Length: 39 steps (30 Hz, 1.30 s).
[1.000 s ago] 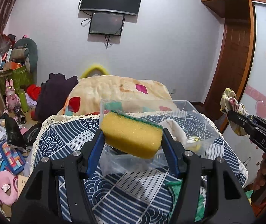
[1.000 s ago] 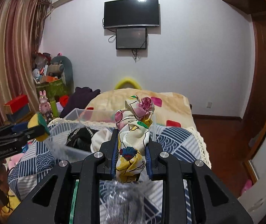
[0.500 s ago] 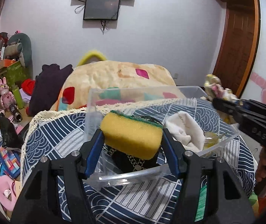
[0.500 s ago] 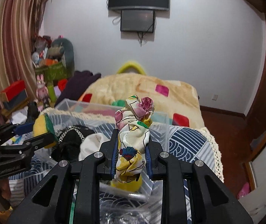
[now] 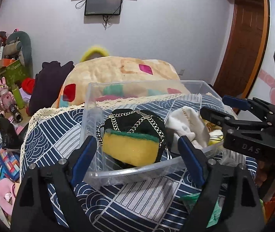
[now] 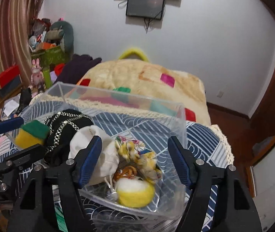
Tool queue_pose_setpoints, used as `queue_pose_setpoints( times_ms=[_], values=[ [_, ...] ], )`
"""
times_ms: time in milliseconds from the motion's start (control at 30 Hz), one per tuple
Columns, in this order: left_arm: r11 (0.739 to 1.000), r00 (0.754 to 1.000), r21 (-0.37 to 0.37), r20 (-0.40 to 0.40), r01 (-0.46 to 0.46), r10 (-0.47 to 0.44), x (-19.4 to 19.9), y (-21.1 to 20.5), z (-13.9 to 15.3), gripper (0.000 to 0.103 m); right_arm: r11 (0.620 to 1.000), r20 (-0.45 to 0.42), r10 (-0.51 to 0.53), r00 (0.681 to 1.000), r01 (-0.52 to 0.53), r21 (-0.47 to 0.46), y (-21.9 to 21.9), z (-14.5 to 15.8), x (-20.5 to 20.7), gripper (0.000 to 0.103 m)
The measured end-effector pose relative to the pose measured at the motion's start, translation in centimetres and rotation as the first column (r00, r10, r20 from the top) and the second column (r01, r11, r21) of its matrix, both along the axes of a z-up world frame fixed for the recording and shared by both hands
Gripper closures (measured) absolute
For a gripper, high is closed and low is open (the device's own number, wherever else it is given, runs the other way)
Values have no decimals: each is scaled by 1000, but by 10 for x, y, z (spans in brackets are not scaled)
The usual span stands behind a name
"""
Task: Organize soft objects
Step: 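Drop the sponge into the clear box with the left tool while the right tool drops the scrunchie in, then grasp the clear bag with gray sock using the right tool while the left tool grasps the green glove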
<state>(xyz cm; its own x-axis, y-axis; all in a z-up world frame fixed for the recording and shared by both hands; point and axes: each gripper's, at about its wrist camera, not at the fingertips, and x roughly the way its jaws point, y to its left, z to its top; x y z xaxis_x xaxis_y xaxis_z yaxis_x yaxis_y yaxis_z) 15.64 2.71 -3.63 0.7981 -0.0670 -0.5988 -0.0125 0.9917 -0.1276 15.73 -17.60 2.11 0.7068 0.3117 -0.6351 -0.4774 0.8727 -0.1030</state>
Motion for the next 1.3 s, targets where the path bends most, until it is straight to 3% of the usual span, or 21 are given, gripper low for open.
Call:
queue_pose_setpoints(
  times_ms=[367,567,667,1067,1200,1300],
  values=[
    [998,996,1,65,-55,55,-27,5,28,10,996,83,-13,996,5,94,-29,32,-34,35],
    [996,990,19,118,-83,80,-56,-5,36,0,992,117,-39,992,24,122,-45,37,-62,35],
    [998,994,10,98,-56,55,-64,-12,27,0,987,88,-50,995,36,154,-54,29,-70,35],
    [998,999,-62,-35,-2,-1,-80,-40,-31,0,992,-12,-49,999,50,120,-67,-20,-90,35],
    [996,998,-86,-65,7,-13,-82,-44,-42,0,988,-65,-52,997,61,140,-69,-38,-94,35],
    [993,996,-114,-73,34,-43,-84,-50,-47,0,992,-75,-60,995,67,106,-66,-51,-97,35]
  ],
)
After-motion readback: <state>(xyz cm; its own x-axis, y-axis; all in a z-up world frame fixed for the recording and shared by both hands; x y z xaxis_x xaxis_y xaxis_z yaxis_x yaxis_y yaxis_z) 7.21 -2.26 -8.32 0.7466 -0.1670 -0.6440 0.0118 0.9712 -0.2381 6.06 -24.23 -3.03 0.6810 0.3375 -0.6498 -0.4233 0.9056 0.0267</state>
